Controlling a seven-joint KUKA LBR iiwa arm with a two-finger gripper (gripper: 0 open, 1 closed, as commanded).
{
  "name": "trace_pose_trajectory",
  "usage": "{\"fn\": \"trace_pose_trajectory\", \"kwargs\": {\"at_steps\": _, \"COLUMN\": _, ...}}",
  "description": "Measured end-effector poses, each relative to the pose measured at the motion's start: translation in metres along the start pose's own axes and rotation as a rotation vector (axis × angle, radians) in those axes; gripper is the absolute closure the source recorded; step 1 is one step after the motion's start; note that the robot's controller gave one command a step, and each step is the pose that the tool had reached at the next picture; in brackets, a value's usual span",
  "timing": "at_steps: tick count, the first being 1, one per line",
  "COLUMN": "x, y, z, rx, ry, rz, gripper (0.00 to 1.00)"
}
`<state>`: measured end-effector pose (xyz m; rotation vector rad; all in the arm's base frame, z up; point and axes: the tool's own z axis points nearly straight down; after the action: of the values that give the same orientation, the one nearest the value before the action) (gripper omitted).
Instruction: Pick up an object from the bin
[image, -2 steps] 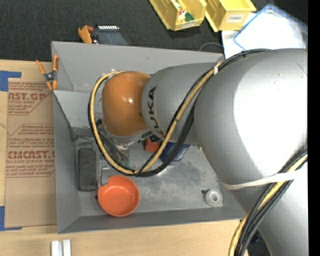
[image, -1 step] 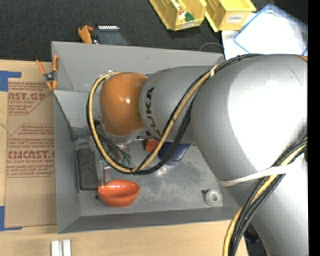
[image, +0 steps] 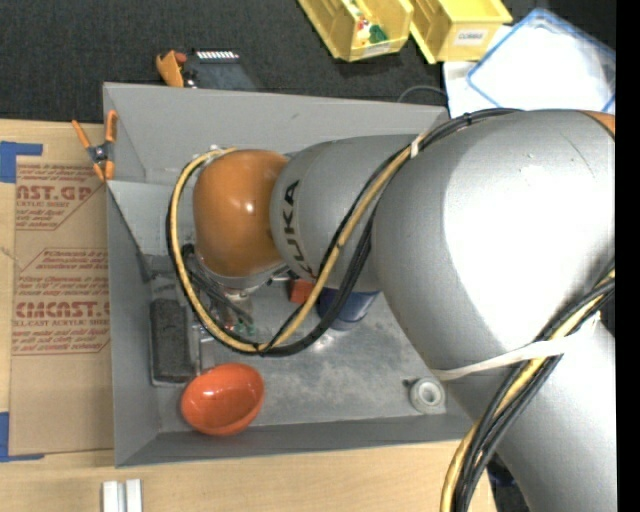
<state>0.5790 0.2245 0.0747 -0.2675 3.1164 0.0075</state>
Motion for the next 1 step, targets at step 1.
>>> {"fn": "trace_pose_trajectory", "kwargs": {"at_steps": 1, "x": 0.0105, "y": 0.0014, "z": 0.0006, "rx": -0.001, "ry": -0.005, "rz": -0.035, "gripper": 0.0}}
